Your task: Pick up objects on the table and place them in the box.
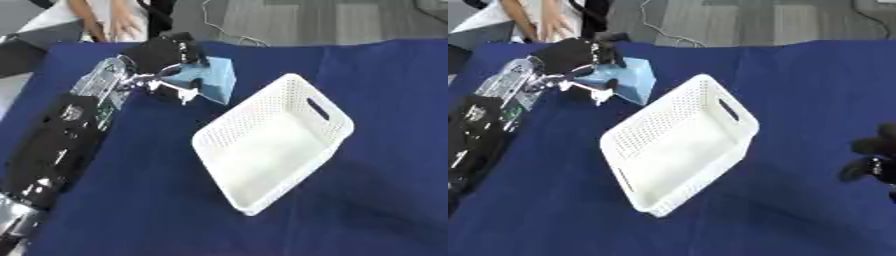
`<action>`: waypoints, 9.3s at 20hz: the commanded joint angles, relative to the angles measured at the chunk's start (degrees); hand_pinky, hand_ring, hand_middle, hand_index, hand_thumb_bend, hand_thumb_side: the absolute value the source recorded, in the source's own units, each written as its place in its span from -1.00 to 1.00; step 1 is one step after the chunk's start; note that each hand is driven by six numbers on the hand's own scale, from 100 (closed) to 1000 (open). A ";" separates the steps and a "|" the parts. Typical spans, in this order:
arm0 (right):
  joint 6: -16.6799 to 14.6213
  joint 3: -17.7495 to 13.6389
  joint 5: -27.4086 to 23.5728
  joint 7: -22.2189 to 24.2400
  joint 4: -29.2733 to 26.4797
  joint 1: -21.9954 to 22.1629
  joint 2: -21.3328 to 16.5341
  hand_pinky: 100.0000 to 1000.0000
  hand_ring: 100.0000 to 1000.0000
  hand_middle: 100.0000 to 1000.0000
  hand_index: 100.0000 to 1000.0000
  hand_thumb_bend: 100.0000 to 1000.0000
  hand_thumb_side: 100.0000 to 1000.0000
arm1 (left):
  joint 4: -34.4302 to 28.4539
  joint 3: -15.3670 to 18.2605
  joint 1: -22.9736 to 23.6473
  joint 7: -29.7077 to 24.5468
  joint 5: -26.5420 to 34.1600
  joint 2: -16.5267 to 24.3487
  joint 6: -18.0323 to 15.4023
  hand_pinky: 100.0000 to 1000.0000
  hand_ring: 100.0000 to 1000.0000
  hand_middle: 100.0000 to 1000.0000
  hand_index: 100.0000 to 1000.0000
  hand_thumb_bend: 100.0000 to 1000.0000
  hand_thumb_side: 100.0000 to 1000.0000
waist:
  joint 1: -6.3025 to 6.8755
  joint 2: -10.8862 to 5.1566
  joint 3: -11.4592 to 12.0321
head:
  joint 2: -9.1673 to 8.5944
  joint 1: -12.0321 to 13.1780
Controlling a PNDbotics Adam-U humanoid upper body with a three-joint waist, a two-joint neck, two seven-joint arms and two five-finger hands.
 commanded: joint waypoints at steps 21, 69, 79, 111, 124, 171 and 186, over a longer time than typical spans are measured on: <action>-5.49 -0.48 1.49 5.98 -0.77 0.78 -2.29 0.43 0.76 0.82 0.91 -1.00 0.53 | -10.14 4.03 13.62 -14.64 49.34 26.48 -7.40 -0.12 0.16 0.42 0.60 0.13 0.16 | 2.20 -0.92 0.71 | -4.89 -5.35; -4.73 0.91 1.33 5.98 -0.77 -0.20 -2.50 0.43 0.76 0.82 0.91 -1.00 0.53 | 22.00 -2.89 -8.72 -15.42 18.61 19.53 -18.94 0.44 0.52 0.54 0.69 0.88 0.21 | 2.95 -0.87 -0.80 | -4.89 -4.16; -4.73 1.48 1.42 5.98 -0.77 -1.10 -2.68 0.43 0.76 0.82 0.92 -1.00 0.53 | 29.83 -1.65 -14.57 -9.85 8.37 15.68 -19.75 0.44 0.51 0.53 0.69 0.93 0.22 | 3.75 -0.14 -2.41 | -4.22 -3.66; -3.80 2.52 0.52 5.98 -0.77 -4.04 -1.88 0.43 0.76 0.82 0.91 -1.00 0.53 | 37.07 0.30 -20.12 -6.67 -2.26 8.15 -18.56 0.39 0.48 0.49 0.65 0.87 0.30 | 4.80 1.47 -6.28 | -3.79 -2.85; -3.91 2.79 0.99 5.98 -0.77 -4.72 -1.69 0.44 0.76 0.82 0.92 -1.00 0.52 | 35.10 0.72 -20.18 -3.11 -3.02 7.31 -17.33 -0.75 -0.15 0.11 0.32 -0.68 -0.92 | 4.91 2.44 -6.77 | -3.01 -3.01; -4.24 2.10 1.96 5.98 -0.77 -1.80 -2.21 0.45 0.77 0.82 0.92 -1.00 0.53 | 6.64 -5.76 -10.53 7.36 19.64 20.44 -21.69 -0.86 -0.46 -0.33 -0.08 -0.82 -0.99 | 3.90 -0.14 -3.27 | -1.08 -4.14; -4.21 2.58 2.96 5.98 -0.77 -1.59 -1.88 0.45 0.78 0.83 0.94 -1.00 0.53 | 1.21 -11.77 -18.42 -8.20 34.71 11.96 -22.11 -0.94 -0.49 -0.36 -0.09 -1.00 -0.94 | 3.56 -0.43 -3.54 | 0.15 -3.87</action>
